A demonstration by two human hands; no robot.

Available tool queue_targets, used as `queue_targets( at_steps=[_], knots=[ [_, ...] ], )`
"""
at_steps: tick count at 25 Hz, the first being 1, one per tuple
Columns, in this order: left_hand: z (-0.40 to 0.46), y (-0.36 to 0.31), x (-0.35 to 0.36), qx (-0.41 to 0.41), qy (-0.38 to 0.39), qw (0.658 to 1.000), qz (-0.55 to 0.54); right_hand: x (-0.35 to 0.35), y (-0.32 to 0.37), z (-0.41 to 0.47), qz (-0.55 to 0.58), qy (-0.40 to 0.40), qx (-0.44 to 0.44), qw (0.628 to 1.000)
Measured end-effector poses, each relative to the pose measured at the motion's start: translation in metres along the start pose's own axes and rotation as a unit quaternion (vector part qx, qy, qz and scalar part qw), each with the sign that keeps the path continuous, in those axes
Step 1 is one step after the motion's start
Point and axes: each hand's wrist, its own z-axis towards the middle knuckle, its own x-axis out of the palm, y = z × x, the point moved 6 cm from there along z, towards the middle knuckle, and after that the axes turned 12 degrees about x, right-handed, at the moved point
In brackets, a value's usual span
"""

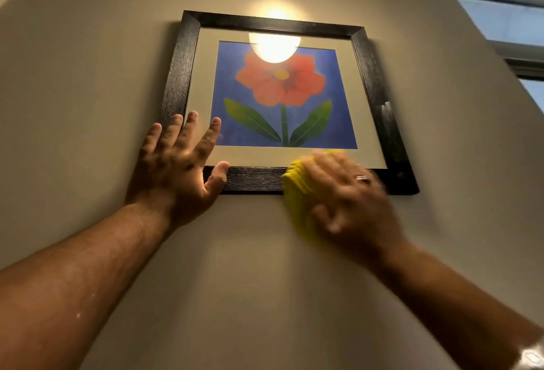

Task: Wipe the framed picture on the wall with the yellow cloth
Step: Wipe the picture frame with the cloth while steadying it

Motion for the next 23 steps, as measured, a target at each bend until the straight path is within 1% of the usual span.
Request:
queue_targets(
  at_steps=[2, 3, 4, 5, 7, 8, 10, 11, 12, 14, 15, 16, 17, 18, 20, 21, 22, 23],
  knots=[
    [0.001, 0.0, 0.0, 0.001, 0.001, 1.0, -0.001, -0.02, -0.062, -0.001, 0.004, -0.039, 0.145, 0.989],
    [-0.001, 0.0, 0.0, -0.001, 0.001, 1.0, 0.0, -0.023, -0.069, -0.006, -0.001, -0.058, 0.2, 0.978],
    [-0.001, -0.001, 0.0, 0.0, 0.001, 1.0, 0.003, -0.02, -0.056, -0.008, 0.002, -0.071, 0.225, 0.972],
    [0.0, -0.001, 0.001, -0.002, 0.002, 1.0, 0.006, -0.013, -0.031, -0.006, 0.013, -0.076, 0.206, 0.975],
    [0.0, 0.001, 0.001, -0.003, 0.001, 1.0, 0.006, 0.005, 0.034, -0.004, 0.027, -0.067, 0.079, 0.994],
    [0.001, 0.001, 0.002, -0.002, 0.0, 1.0, 0.005, 0.01, 0.054, -0.005, 0.023, -0.059, 0.022, 0.998],
    [0.001, 0.001, 0.003, -0.002, 0.002, 1.0, 0.006, 0.008, 0.051, -0.004, 0.008, -0.04, -0.045, 0.998],
    [-0.001, 0.001, 0.003, -0.005, 0.0, 1.0, 0.007, 0.004, 0.032, -0.006, -0.002, -0.038, -0.045, 0.998],
    [-0.001, 0.001, 0.003, -0.005, -0.002, 1.0, 0.007, -0.001, 0.004, -0.008, -0.006, -0.038, -0.014, 0.999],
    [0.0, 0.001, 0.003, 0.0, -0.003, 1.0, 0.006, -0.018, -0.05, -0.012, -0.002, -0.044, 0.085, 0.995],
    [-0.001, 0.001, 0.003, 0.0, -0.003, 1.0, 0.006, -0.023, -0.063, -0.015, -0.005, -0.052, 0.126, 0.991],
    [-0.002, 0.001, 0.002, -0.001, -0.004, 1.0, 0.004, -0.023, -0.063, -0.017, -0.006, -0.059, 0.147, 0.987],
    [-0.002, 0.001, 0.002, -0.001, -0.006, 1.0, 0.004, -0.019, -0.053, -0.016, -0.009, -0.069, 0.136, 0.988],
    [-0.001, 0.0, 0.002, -0.001, -0.008, 1.0, 0.006, -0.017, -0.038, -0.014, -0.013, -0.077, 0.086, 0.993],
    [0.0, 0.0, 0.003, 0.001, -0.01, 1.0, 0.009, -0.02, -0.017, -0.01, -0.035, -0.067, -0.052, 0.996],
    [0.0, 0.0, 0.004, 0.0, -0.013, 1.0, 0.009, -0.025, -0.017, -0.006, -0.046, -0.053, -0.104, 0.992],
    [0.0, 0.001, 0.004, -0.003, -0.015, 1.0, 0.009, -0.032, -0.022, -0.001, -0.05, -0.042, -0.124, 0.99],
    [0.0, 0.001, 0.004, -0.003, -0.017, 1.0, 0.011, -0.037, -0.027, 0.001, -0.051, -0.036, -0.111, 0.992]
  ],
)
